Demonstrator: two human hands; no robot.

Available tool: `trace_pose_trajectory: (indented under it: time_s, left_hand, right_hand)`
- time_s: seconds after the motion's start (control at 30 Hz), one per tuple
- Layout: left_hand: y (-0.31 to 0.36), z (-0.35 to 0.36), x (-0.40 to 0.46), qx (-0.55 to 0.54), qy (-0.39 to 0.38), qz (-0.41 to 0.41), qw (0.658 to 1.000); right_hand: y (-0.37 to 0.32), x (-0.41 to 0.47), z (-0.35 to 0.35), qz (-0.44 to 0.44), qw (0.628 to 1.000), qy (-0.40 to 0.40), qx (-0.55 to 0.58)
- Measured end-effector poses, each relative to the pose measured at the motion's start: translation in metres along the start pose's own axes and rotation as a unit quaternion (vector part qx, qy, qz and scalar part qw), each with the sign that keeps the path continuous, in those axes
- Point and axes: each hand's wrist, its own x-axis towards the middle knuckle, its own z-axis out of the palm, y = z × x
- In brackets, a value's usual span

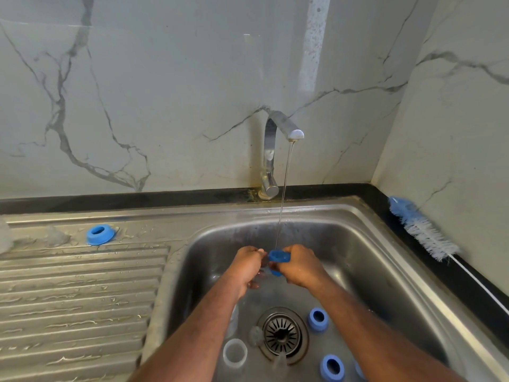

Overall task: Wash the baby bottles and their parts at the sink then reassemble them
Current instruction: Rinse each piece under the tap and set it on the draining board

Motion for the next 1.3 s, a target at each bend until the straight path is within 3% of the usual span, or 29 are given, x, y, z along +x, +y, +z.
trace_pose_trajectory:
  time_s: [0.1, 0.23, 0.37, 0.63, 0.73, 0.83, 0.9, 1.0, 1.17, 1.3]
  left_hand:
    - [-0.002, -0.001, 0.001, 0.000, -0.017, 0.023, 1.000]
    - [-0.003, -0.001, 0.001, -0.023, -0.025, 0.101, 0.994]
    - [-0.001, 0.003, -0.001, 0.001, 0.002, 0.174, 0.985]
    - [0.001, 0.007, -0.005, -0.017, -0.049, 0.191, 0.980]
    - [0.003, 0.009, -0.003, -0.071, -0.016, 0.146, 0.987]
    - [0.003, 0.005, 0.002, -0.153, -0.008, 0.098, 0.983]
    - [0.005, 0.004, 0.001, -0.219, -0.024, 0.044, 0.974]
    - [0.009, 0.004, -0.005, -0.280, -0.043, -0.018, 0.959]
    - [0.008, -0.001, -0.001, -0.277, -0.026, -0.019, 0.960]
    - [0.011, 0.006, -0.004, -0.270, -0.043, 0.002, 0.962]
  right_hand:
    - [-0.002, -0.003, 0.000, 0.015, 0.992, -0.009, 0.127]
    - [-0.008, -0.008, -0.005, 0.087, 0.955, -0.068, 0.277]
    - [-0.010, -0.010, -0.004, 0.126, 0.946, -0.084, 0.288]
    - [-0.009, -0.012, -0.007, 0.167, 0.921, -0.081, 0.343]
    - [-0.011, -0.010, -0.004, 0.133, 0.942, -0.040, 0.304]
    - [-0.014, -0.009, -0.002, 0.017, 0.985, 0.041, 0.165]
    - [-0.014, -0.006, -0.001, -0.066, 0.988, 0.087, 0.112]
    - [-0.014, -0.002, 0.002, -0.139, 0.981, 0.061, 0.121]
    - [-0.004, 0.000, -0.004, -0.183, 0.979, -0.024, 0.081]
    - [-0.008, 0.000, -0.009, -0.113, 0.981, 0.056, 0.148]
